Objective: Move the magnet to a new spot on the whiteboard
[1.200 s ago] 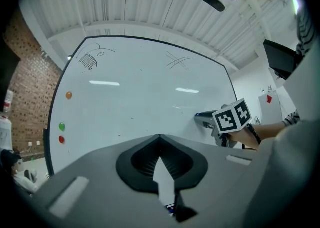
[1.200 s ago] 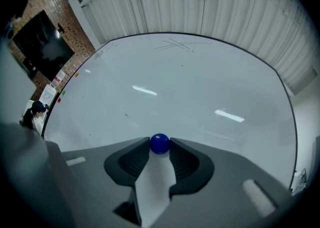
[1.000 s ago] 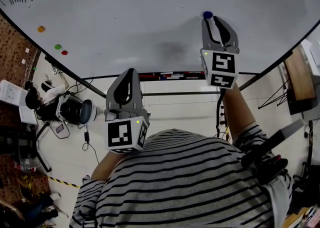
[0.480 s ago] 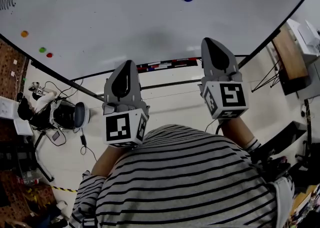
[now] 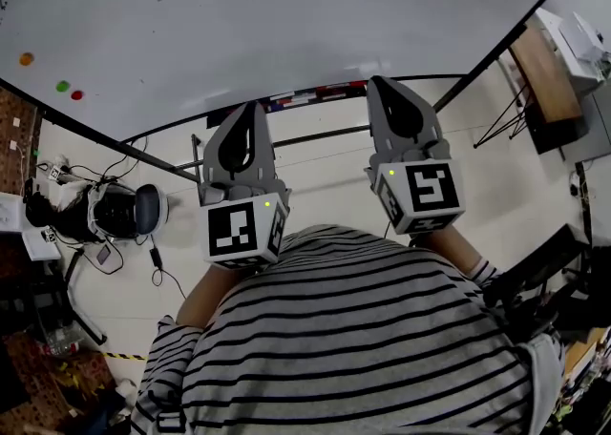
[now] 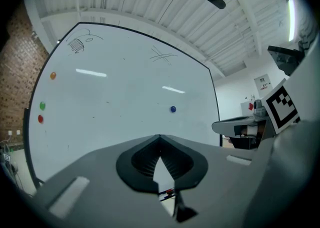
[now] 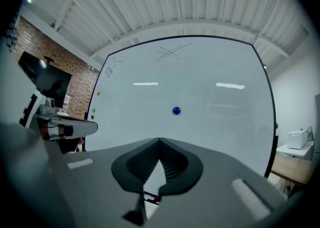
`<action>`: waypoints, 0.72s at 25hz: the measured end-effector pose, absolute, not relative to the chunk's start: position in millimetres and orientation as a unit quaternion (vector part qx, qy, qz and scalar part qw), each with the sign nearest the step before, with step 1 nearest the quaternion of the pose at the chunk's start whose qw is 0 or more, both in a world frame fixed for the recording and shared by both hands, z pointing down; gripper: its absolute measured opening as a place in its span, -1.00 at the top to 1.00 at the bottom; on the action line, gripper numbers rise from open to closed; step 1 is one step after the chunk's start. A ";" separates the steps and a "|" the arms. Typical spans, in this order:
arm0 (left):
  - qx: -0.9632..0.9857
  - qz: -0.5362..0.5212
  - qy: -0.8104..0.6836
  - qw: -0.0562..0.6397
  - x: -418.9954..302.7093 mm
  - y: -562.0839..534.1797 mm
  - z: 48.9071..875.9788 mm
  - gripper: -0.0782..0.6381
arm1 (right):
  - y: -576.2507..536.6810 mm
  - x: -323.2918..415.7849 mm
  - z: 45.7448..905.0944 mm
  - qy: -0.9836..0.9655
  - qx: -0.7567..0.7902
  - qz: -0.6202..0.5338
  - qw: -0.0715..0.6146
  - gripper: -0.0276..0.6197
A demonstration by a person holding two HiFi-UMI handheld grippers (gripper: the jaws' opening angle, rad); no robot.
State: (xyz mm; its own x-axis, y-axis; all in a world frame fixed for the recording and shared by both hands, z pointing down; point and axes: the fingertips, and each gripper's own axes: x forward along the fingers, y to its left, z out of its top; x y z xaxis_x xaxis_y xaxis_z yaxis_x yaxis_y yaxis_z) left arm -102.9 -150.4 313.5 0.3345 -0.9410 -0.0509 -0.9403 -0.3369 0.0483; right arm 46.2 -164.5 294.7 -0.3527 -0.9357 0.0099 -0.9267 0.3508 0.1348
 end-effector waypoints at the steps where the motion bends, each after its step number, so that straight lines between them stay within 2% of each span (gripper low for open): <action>1: 0.817 -0.036 -0.576 0.005 -103.0 -149.8 313.9 0.74 | -162.7 46.0 294.6 -0.821 0.567 -0.054 0.043 0.91; 11: 0.815 -0.037 -0.579 0.003 -118.5 -141.3 303.8 0.74 | -159.3 23.0 295.9 -0.824 0.560 -0.068 0.059 0.91; 18: 0.814 -0.033 -0.580 0.003 -100.9 -137.1 306.0 0.74 | -155.3 31.5 295.3 -0.831 0.549 -0.067 0.050 0.91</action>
